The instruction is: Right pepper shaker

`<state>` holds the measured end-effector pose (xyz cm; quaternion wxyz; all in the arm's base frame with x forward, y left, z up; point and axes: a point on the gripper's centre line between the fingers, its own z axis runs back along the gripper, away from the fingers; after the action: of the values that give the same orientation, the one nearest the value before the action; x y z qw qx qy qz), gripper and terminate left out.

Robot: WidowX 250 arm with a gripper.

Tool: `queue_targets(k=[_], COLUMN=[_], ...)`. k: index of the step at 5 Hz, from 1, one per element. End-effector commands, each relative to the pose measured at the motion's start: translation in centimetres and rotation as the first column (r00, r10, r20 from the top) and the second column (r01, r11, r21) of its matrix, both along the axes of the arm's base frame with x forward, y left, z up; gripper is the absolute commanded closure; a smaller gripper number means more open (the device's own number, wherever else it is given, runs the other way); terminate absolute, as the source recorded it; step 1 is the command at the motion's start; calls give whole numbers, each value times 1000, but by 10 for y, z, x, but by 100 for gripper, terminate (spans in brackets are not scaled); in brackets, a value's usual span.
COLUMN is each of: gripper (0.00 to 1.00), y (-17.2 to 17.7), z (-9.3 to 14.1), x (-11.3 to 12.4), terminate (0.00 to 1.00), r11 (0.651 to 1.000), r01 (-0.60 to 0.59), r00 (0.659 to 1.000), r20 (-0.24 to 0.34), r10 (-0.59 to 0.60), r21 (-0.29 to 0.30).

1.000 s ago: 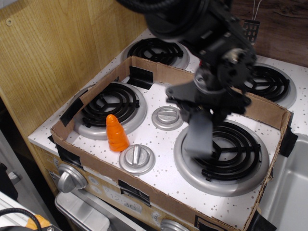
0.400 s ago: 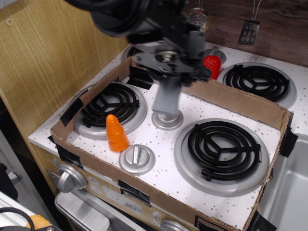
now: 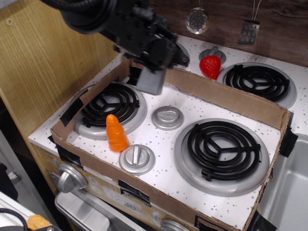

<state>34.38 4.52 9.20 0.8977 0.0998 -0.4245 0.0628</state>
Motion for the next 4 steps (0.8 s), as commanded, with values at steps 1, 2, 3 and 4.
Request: queue_targets(k=[1,2,3,4], gripper=[100,100,100,100], y=[23,30,31,33], z=[13,6,-3,-12], x=[2,-3,-10,-21], terminate=[0,0,0,0], r11=[996,995,991,988], r01=[-19,-58,-116,-146], r00=[975,947,916,902], r20=[220,321,394,417], r10=[0,29,78,114], r21=[83,81,73,46])
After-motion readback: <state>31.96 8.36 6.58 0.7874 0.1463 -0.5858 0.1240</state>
